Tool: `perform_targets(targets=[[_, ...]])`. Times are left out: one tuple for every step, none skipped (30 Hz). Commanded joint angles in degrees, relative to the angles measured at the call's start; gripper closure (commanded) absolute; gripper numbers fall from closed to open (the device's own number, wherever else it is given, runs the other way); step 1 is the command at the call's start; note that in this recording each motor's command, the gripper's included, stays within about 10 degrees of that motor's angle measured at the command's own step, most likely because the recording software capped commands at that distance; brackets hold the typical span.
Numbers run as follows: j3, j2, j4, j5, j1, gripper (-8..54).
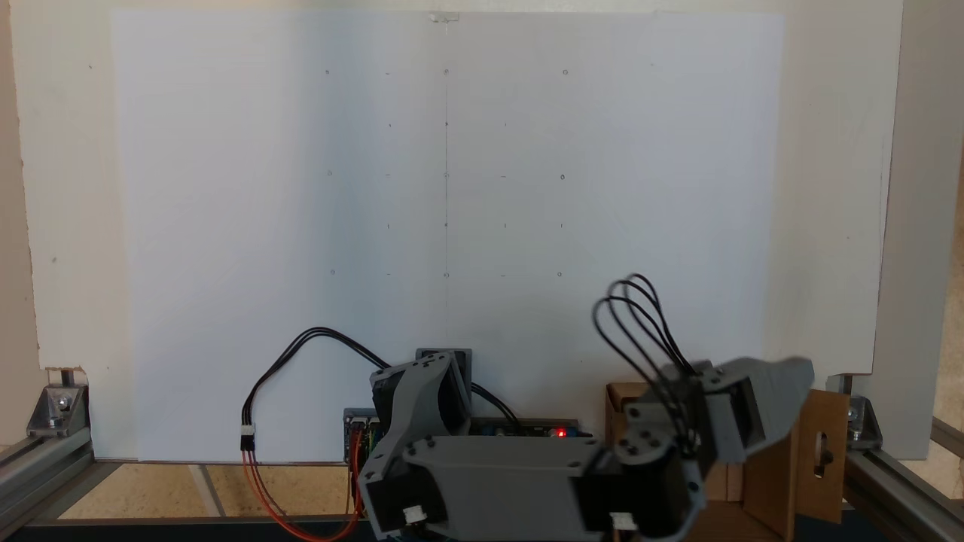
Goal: Grasp a green dice and put it in the bin.
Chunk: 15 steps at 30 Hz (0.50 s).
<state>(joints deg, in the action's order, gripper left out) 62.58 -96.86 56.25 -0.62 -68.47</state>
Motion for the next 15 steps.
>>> perform_targets(targets=[[-4.31, -3.96, -1.67, 7.21, 9.12, 2.9], [-4.31, -5.19, -2.37, 7.21, 13.25, 2.3], [-4.31, -6.24, -2.64, 7.21, 17.47, 1.9], [-4.22, -7.03, -2.64, 7.29, 21.51, 1.8], [-4.22, -7.82, -2.64, 7.29, 25.73, 1.8], [-4.13, -8.53, -2.55, 7.29, 29.86, 1.8], [-3.78, -9.4, -2.55, 7.29, 33.82, 1.8], [-3.16, -10.02, -2.64, 7.38, 38.13, 1.7], [-2.81, -10.37, -2.64, 7.47, 42.17, 1.7], [-1.93, -11.16, -2.64, 7.47, 46.39, 1.7], [-0.97, -11.95, -2.81, 7.56, 50.61, 1.7], [0.79, -12.92, -4.22, 7.73, 54.56, 1.8], [3.52, -14.06, -7.29, 7.73, 58.69, 1.8], [7.03, -15.56, -11.14, 7.73, 62.91, 1.8], [11.34, -17.4, -12.99, 7.65, 66.95, 1.8]])
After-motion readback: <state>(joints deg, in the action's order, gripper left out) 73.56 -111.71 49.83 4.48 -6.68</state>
